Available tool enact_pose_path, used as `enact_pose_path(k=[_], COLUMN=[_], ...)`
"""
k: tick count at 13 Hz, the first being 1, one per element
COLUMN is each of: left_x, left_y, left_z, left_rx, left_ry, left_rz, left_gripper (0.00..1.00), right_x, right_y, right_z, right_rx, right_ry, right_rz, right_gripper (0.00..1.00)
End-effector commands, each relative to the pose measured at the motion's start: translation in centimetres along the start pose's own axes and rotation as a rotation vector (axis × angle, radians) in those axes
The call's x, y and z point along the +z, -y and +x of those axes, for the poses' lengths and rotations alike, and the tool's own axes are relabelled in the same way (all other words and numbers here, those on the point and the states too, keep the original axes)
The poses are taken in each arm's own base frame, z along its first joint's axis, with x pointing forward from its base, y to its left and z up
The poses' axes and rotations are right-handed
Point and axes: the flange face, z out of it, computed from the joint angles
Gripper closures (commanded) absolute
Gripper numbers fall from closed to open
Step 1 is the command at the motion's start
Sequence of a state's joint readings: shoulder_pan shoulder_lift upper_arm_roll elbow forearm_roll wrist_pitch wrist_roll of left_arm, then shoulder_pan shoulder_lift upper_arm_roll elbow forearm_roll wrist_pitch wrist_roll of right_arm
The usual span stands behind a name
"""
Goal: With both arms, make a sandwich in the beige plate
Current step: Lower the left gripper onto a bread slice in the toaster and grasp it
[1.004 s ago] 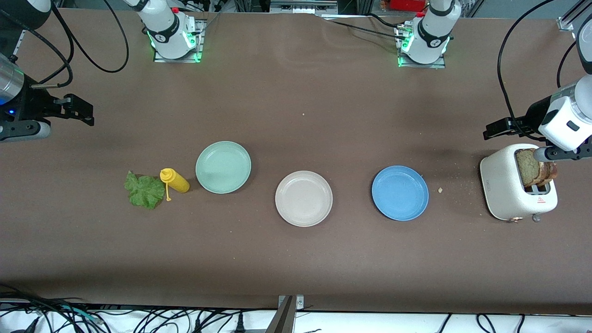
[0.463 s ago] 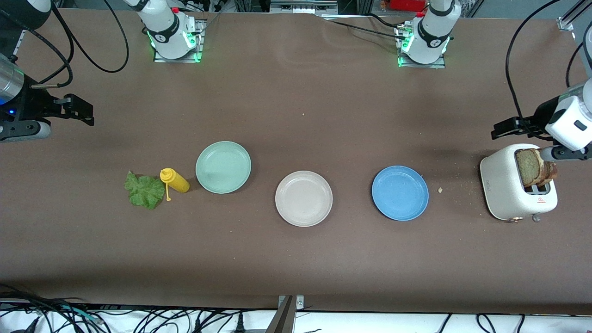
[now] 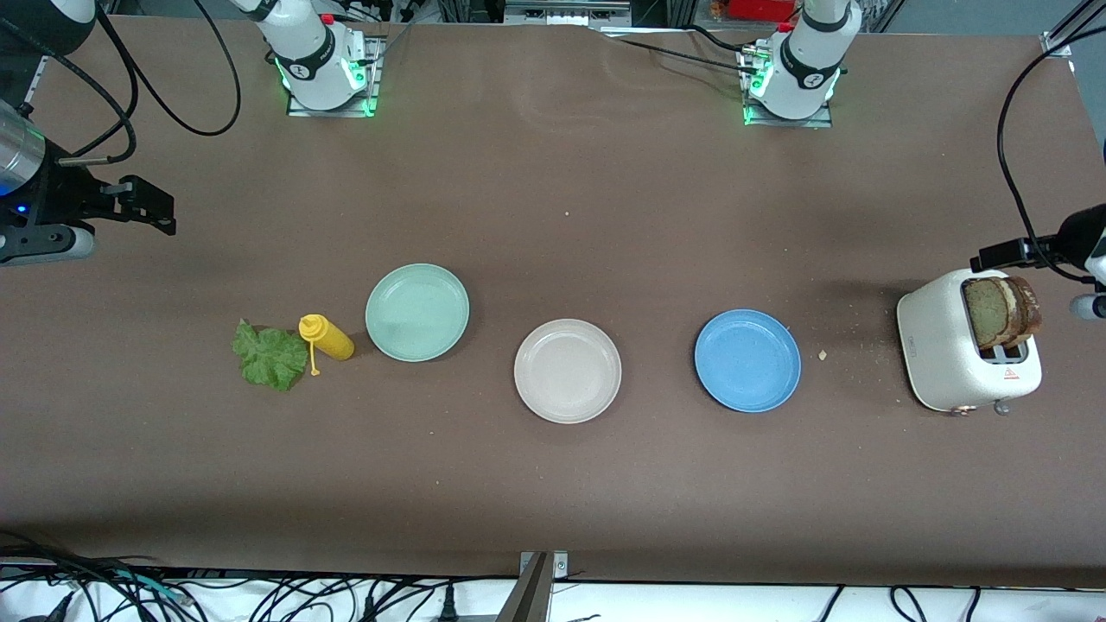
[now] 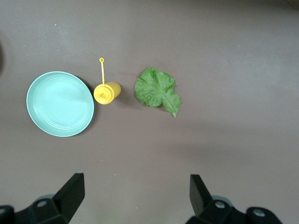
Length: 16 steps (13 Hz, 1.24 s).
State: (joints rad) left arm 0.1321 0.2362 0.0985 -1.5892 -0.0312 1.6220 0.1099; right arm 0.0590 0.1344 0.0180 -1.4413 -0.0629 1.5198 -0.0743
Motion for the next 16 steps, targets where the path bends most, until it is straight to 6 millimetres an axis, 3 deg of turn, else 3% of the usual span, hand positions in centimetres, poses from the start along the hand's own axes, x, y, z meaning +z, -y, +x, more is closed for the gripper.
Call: enact_pose_path(k=[1, 4, 7, 16], left_x=[1.8, 4.1, 5.5, 8.1], left_y=[3.0, 4.4, 4.4, 5.2], left_z=[2.4, 3.8, 4.1, 4.9], left_rx=[0.034, 0.049, 0.057, 0.071], left_ry=[-0.012, -0.016, 0.016, 0.066], left_rz=[0.036, 0.037, 0.050, 0.096], left_gripper=[0.01, 0.04, 0.22, 0.27], right_x=[-0.3, -0.3, -0.4, -0.5], right_y=[0.2, 0.3, 0.5, 0.4], right_z=[-0.3, -0.3, -0.3, -0.3], right_rx=[0.011, 0.009, 0.008, 0.011], right_ry=[0.004, 0.004, 0.001, -0.003], right_rz=[-0.003, -0.003, -0.003, -0.002], right_gripper=[0.00, 0.00, 0.00, 0.00])
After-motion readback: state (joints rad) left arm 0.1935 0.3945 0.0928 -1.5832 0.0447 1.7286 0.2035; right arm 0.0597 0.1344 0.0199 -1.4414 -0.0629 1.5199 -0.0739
